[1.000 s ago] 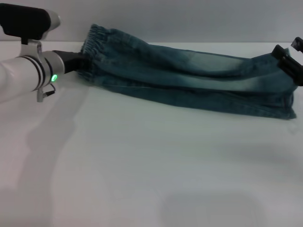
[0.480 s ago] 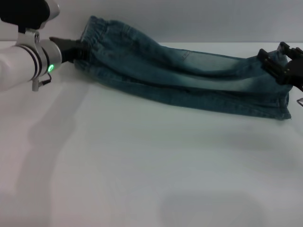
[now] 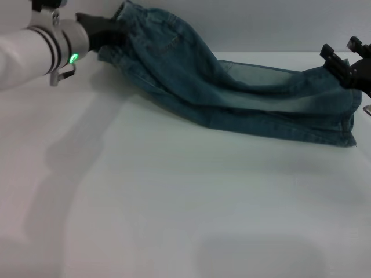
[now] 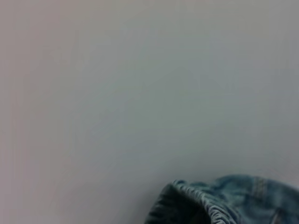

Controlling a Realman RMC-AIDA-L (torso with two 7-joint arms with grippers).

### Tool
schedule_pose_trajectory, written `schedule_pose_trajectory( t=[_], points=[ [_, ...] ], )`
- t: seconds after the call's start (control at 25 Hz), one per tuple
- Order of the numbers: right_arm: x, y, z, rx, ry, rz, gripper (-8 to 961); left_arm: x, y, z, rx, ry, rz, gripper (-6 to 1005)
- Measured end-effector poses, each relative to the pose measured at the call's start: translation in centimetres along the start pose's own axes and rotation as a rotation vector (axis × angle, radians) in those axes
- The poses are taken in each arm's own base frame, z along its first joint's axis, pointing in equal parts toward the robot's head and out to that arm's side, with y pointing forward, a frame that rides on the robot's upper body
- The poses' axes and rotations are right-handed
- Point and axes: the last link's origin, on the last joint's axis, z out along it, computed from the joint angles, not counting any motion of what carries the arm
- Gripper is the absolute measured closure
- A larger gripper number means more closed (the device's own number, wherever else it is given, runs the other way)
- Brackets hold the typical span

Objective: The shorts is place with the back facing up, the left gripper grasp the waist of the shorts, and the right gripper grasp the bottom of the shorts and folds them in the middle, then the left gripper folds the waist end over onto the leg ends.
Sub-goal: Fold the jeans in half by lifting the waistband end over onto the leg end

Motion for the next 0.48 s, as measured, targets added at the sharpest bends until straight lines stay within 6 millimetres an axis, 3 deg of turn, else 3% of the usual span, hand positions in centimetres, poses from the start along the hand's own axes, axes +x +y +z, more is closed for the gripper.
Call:
schedule_pose_trajectory(
  t=[0.28,0.48],
  points=[
    [0.2,-0.4,1.7,0.06,0.051,0.017,301,3.4,3.1,-0.8,-0.144,0.05,0.056,940],
    [0.1,-0.1,3.2,0.068,0.089,0.009,301,4.6,4.7,-1.1,-0.19,0.074,0.084,940]
  ],
)
